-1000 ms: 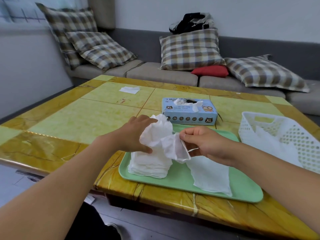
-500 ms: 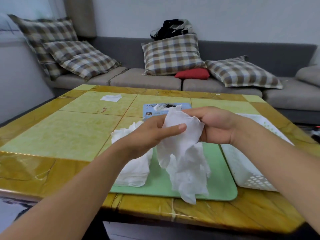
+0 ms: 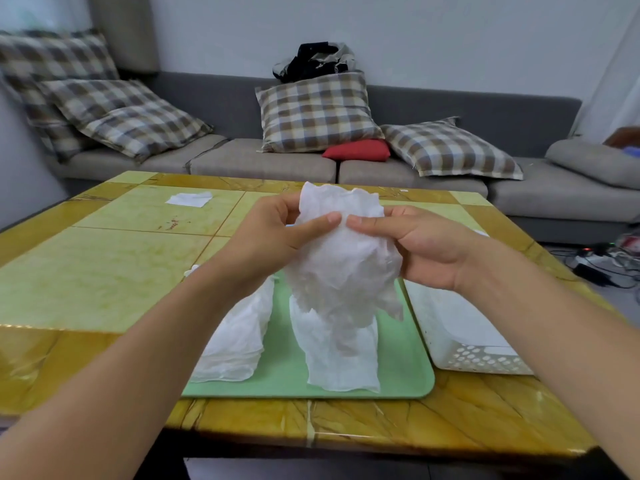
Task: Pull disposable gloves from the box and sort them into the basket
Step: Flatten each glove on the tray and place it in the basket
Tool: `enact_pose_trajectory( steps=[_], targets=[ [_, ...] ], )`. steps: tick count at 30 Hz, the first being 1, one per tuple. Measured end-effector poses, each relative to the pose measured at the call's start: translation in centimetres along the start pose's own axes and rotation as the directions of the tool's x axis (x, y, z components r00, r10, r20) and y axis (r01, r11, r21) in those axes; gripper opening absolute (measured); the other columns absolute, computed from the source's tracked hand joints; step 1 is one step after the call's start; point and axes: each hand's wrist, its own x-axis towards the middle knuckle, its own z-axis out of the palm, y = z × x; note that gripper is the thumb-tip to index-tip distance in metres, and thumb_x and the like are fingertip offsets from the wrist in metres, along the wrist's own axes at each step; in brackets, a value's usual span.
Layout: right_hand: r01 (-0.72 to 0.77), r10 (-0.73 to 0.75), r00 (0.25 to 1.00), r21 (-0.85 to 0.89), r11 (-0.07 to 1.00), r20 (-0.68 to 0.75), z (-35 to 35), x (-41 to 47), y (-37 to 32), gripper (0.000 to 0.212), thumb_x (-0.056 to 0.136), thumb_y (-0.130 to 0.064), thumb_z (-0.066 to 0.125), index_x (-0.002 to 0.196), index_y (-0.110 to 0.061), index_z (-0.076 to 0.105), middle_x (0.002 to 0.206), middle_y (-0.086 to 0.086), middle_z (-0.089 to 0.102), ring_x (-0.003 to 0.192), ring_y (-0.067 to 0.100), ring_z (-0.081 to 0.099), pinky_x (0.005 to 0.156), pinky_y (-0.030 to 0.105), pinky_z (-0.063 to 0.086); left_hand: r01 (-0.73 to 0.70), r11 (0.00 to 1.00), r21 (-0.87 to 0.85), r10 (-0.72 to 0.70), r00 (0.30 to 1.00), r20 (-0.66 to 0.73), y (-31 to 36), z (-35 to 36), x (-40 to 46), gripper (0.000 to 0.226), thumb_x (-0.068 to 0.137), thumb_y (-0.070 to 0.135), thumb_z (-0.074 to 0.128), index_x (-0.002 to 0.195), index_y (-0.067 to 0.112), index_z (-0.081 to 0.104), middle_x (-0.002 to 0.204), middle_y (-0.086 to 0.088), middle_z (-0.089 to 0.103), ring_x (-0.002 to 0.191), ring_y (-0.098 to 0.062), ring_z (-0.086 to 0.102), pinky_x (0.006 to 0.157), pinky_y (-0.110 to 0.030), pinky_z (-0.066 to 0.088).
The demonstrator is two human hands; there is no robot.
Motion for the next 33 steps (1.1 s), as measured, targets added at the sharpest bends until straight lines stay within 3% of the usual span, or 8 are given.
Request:
enact_pose_trajectory(
  steps=[3, 8, 13, 16, 19, 21, 25, 33],
  targets=[
    [-0.042, 0.037, 0.997, -0.086, 0.995, -0.061, -0.4, 1.0, 0.4, 0.038, 0.09, -0.023, 0.07, 0.123, -0.006, 0.069, 0.119, 0.014, 0.073, 0.111, 0.03, 0.069, 0.099, 0.045, 0.052, 0.098, 0.995, 0.008, -0.098, 0.993, 0.063, 0.0, -0.8, 1.0, 0.022, 0.09, 0.017, 0.072, 0.111, 0.01, 0.075, 0.1, -0.008, 0.078, 0.09, -0.022, 0.076, 0.07, -0.029, 0.061],
    [-0.124, 0.089, 0.968, -0.138, 0.983, -0.234, -0.9, 3.7, 2.4, 0.026, 0.091, -0.018, 0.072, 0.114, -0.007, 0.07, 0.097, 0.007, 0.077, 0.078, 0.018, 0.072, 0.066, 0.029, 0.059, 0.294, 0.935, 0.197, -0.297, 0.955, -0.015, -2.8, -0.8, 3.0, 0.014, 0.089, 0.019, 0.075, 0.093, 0.005, 0.077, 0.079, -0.001, 0.073, 0.071, -0.018, 0.067, 0.064, -0.025, 0.056],
    [0.389, -0.452, 0.863, -0.273, 0.88, -0.226, -1.0, 4.0, -1.3, 0.013, 0.097, -0.018, 0.065, 0.103, -0.013, 0.074, 0.101, 0.003, 0.077, 0.093, 0.016, 0.072, 0.085, 0.03, 0.059, -0.282, 0.937, 0.205, 0.314, 0.939, -0.143, -0.4, -1.1, 4.6, 0.006, 0.09, 0.017, 0.074, 0.093, 0.019, 0.079, 0.092, 0.003, 0.079, 0.089, -0.015, 0.074, 0.085, -0.03, 0.058],
    [0.465, -0.604, 0.781, -0.496, 0.733, -0.161, -1.4, 3.4, -1.4, 0.011, 0.093, -0.021, 0.071, 0.097, -0.014, 0.077, 0.086, -0.001, 0.077, 0.08, 0.011, 0.069, 0.077, 0.026, 0.056, -0.354, 0.893, 0.278, 0.381, 0.923, -0.05, -0.4, -1.4, 4.1, 0.005, 0.091, 0.018, 0.073, 0.093, 0.021, 0.077, 0.091, 0.011, 0.078, 0.088, -0.007, 0.074, 0.084, -0.02, 0.055],
    [0.262, -0.401, 0.916, -0.753, 0.603, -0.003, -2.2, 3.7, 2.7, 0.032, 0.091, -0.027, 0.075, 0.065, -0.012, 0.065, 0.056, 0.0, 0.047, 0.054, 0.01, 0.041, 0.056, 0.03, 0.036, -0.246, 0.808, 0.535, 0.235, 0.968, 0.089, -4.0, -2.1, 3.2, 0.01, 0.09, 0.02, 0.074, 0.081, 0.02, 0.076, 0.064, 0.028, 0.066, 0.062, 0.011, 0.059, 0.066, -0.004, 0.041],
    [0.175, -0.225, 0.971, -0.89, 0.422, 0.085, -2.5, 3.8, 5.4, 0.036, 0.091, -0.024, 0.075, 0.058, -0.018, 0.06, 0.053, -0.011, 0.048, 0.05, 0.01, 0.042, 0.055, 0.031, 0.036, -0.193, 0.726, 0.661, 0.054, 0.973, 0.225, -6.7, -2.3, 2.5, 0.006, 0.087, 0.019, 0.078, 0.083, 0.015, 0.079, 0.06, 0.03, 0.063, 0.059, 0.012, 0.057, 0.061, -0.003, 0.038],
    [0.154, -0.081, 0.987, -0.956, 0.251, 0.138, -1.4, 2.7, 7.6, 0.012, 0.091, -0.023, 0.07, 0.087, -0.016, 0.079, 0.08, -0.003, 0.074, 0.076, 0.015, 0.066, 0.074, 0.037, 0.054, -0.159, 0.686, 0.71, -0.174, 0.912, 0.372, -9.3, -2.2, 1.5, 0.007, 0.083, 0.016, 0.082, 0.09, 0.017, 0.082, 0.081, 0.013, 0.077, 0.074, 0.008, 0.066, 0.071, -0.005, 0.044],
    [0.207, -0.06, 0.978, -0.973, 0.102, 0.201, 0.0, 0.6, 6.9, 0.017, 0.087, -0.016, 0.064, 0.092, -0.021, 0.079, 0.083, -0.003, 0.074, 0.073, 0.015, 0.064, 0.067, 0.035, 0.053, -0.232, 0.635, 0.737, -0.189, 0.878, 0.44, -8.8, -1.2, 0.0, 0.011, 0.084, 0.026, 0.082, 0.094, 0.023, 0.081, 0.089, 0.017, 0.077, 0.081, 0.012, 0.063, 0.072, -0.003, 0.041]
  ],
)
